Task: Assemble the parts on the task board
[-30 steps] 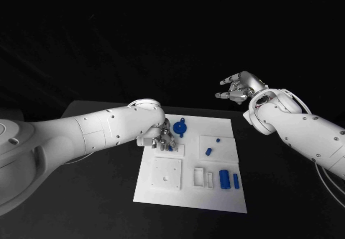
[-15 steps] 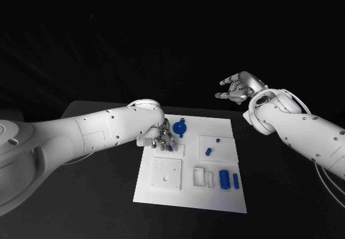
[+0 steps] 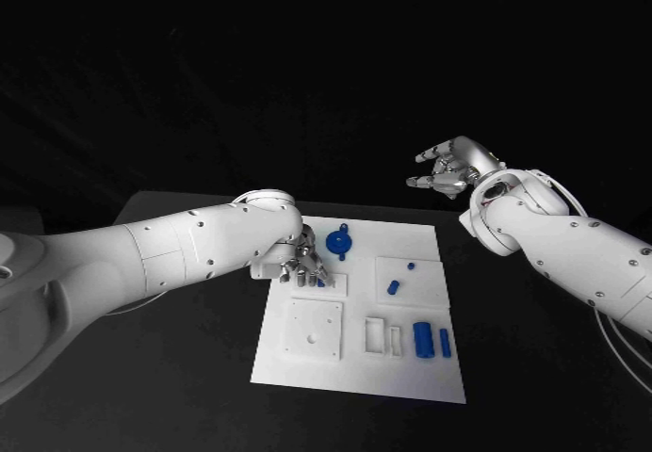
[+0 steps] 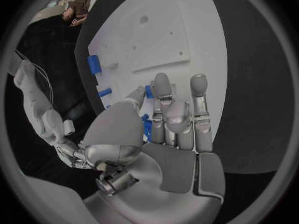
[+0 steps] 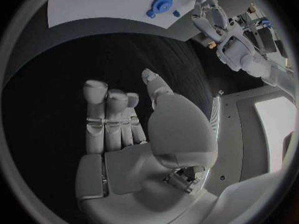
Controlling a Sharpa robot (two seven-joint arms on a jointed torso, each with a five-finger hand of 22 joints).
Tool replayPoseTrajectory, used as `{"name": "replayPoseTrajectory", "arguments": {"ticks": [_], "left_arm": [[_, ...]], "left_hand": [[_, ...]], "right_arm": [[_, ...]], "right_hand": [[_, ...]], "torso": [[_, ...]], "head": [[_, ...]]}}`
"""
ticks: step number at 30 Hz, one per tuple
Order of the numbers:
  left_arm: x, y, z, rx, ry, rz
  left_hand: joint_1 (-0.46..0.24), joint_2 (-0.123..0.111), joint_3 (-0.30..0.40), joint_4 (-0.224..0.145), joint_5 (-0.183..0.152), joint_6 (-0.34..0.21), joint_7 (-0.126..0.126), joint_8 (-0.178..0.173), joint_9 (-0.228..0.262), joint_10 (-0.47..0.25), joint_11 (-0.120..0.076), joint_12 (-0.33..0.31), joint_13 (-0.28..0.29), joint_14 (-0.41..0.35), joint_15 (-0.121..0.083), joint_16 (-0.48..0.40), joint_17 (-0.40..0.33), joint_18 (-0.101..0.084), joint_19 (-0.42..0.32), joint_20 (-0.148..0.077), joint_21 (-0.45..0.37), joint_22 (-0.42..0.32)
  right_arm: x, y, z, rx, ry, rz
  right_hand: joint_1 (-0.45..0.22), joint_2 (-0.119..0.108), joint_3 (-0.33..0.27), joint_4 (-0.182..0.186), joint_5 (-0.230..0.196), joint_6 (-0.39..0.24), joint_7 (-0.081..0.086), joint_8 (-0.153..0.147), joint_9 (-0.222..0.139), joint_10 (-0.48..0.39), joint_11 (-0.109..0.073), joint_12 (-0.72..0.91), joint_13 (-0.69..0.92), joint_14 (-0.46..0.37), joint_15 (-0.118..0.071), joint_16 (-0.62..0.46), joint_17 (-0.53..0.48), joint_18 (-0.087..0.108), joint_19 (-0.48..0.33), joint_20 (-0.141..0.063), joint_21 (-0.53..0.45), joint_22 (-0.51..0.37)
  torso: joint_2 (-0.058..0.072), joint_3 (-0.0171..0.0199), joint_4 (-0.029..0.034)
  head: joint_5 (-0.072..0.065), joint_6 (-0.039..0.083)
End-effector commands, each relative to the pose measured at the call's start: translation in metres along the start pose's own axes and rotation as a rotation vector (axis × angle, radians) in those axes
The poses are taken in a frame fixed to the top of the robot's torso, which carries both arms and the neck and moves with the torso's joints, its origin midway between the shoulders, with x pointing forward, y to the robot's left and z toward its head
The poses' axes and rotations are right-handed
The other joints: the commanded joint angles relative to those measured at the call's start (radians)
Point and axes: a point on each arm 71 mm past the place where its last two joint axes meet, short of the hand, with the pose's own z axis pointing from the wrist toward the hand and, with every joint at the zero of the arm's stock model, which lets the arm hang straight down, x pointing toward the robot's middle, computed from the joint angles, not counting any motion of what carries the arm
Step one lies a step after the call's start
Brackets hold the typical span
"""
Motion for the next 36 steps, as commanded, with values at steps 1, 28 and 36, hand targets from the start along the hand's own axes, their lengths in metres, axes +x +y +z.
{"name": "replayPoseTrajectory", "arguments": {"ticks": [1,28,36], "left_arm": [[0.000,0.000,-0.003,0.002,-0.015,0.005],[-0.057,0.046,-0.029,0.018,-0.143,-0.256],[-0.077,0.076,-0.028,-0.047,-0.198,-0.301]], "left_hand": [[0.003,-0.014,0.007,0.016,-0.008,0.007,0.003,-0.003,0.003,0.051,0.001,0.006,-0.001,0.000,0.005,-0.004,0.000,-0.002,0.005,-0.001,-0.006,0.017],[0.054,0.014,-0.008,-0.020,0.042,-0.155,0.070,-0.007,-0.559,0.021,0.031,-0.069,-0.008,-0.051,0.018,-0.097,-0.193,0.001,-0.004,0.007,-0.061,0.009],[0.033,0.009,-0.025,-0.018,-0.028,-0.174,0.081,-0.007,-0.609,0.017,0.035,-0.073,-0.007,-0.054,0.022,-0.098,-0.205,0.001,0.004,0.010,-0.080,0.014]], "right_arm": [[0.001,0.000,0.000,-0.005,0.011,-0.009],[0.005,-0.006,-0.002,0.005,0.018,-0.007],[0.004,-0.007,-0.002,0.007,0.017,-0.006]], "right_hand": [[-0.005,0.000,-0.001,0.003,-0.006,0.002,0.000,0.003,0.001,-0.010,-0.001,-0.005,-0.003,-0.002,0.002,-0.002,-0.001,0.013,0.050,0.004,-0.003,-0.001],[-0.003,0.001,0.003,0.002,-0.009,-0.004,0.000,0.003,0.000,-0.011,0.000,-0.006,-0.003,-0.002,0.002,-0.003,-0.001,0.013,0.050,0.004,-0.004,-0.002],[-0.003,0.002,0.005,0.002,-0.009,-0.005,0.000,0.003,0.000,-0.010,0.000,-0.004,-0.003,-0.002,0.002,-0.003,-0.001,0.013,0.050,0.004,-0.003,-0.001]], "torso": [[0.000,-0.0004,0.0009],[0.002,0.0004,-0.0014],[0.003,0.0007,-0.0012]], "head": [[-0.002,0.003],[0.000,0.047],[-0.001,0.062]]}}
